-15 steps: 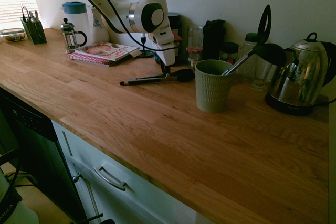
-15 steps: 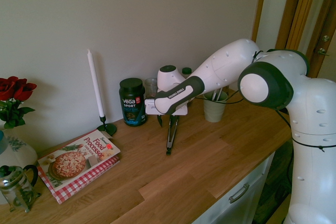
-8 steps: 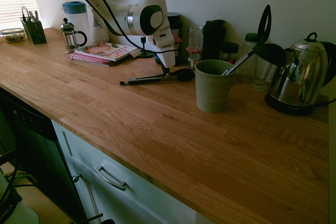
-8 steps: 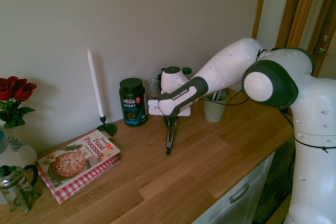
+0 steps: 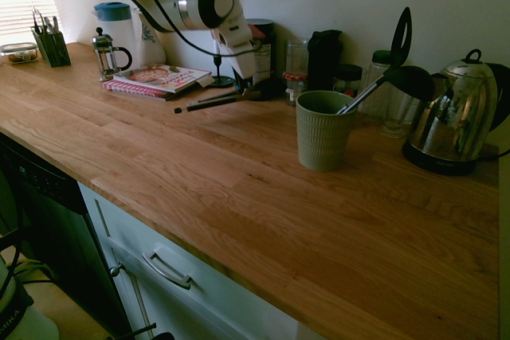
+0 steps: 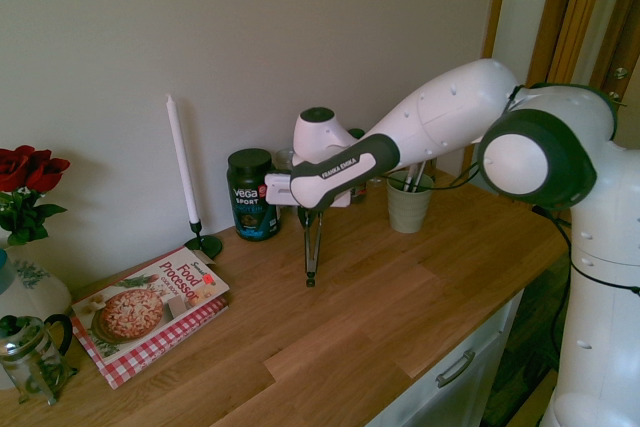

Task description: Put the tongs back in the holder

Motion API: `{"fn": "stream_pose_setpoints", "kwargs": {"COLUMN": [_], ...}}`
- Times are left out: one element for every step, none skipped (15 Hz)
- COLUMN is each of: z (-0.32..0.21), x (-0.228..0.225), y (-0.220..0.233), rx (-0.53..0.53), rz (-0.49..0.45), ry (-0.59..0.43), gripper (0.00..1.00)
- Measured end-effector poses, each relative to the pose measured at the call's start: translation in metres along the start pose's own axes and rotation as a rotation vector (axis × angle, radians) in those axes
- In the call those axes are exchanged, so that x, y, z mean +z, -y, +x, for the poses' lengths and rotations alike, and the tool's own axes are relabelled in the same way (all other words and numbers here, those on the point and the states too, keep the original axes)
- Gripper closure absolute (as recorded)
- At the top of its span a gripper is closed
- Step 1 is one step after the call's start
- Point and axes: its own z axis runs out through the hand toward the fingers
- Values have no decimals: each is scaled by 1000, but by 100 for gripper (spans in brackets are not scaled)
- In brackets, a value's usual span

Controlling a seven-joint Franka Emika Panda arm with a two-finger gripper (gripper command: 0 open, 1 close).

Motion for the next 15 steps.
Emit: {"fn": "stream_pose_setpoints", "kwargs": {"z": [-8,-16,-23,-31,-39,-46,-52,-56,-57,-57,-56,-56,-57,-56,-51], "x": [-28,-54,-78,-101,-122,-142,-162,-179,-193,-204,-212,-216,-217,-215,-209], "y": [5,9,11,12,11,9,7,6,4,3,3,2,3,5,7], "rx": [-18,-33,-34,-27,-13,-3,5,15,25,35,45,47,42,36,27], "rz": [8,10,11,10,1,-10,-21,-26,-26,-22,-19,-24,-34,-42,-48], "ry": [-26,-66,-130,-205,-279,-351,-423,-494,-563,-632,-701,-770,-827,-864,-887], "gripper": [100,100,100,100,100,100,100,100,100,100,100,100,100,100,100]}}
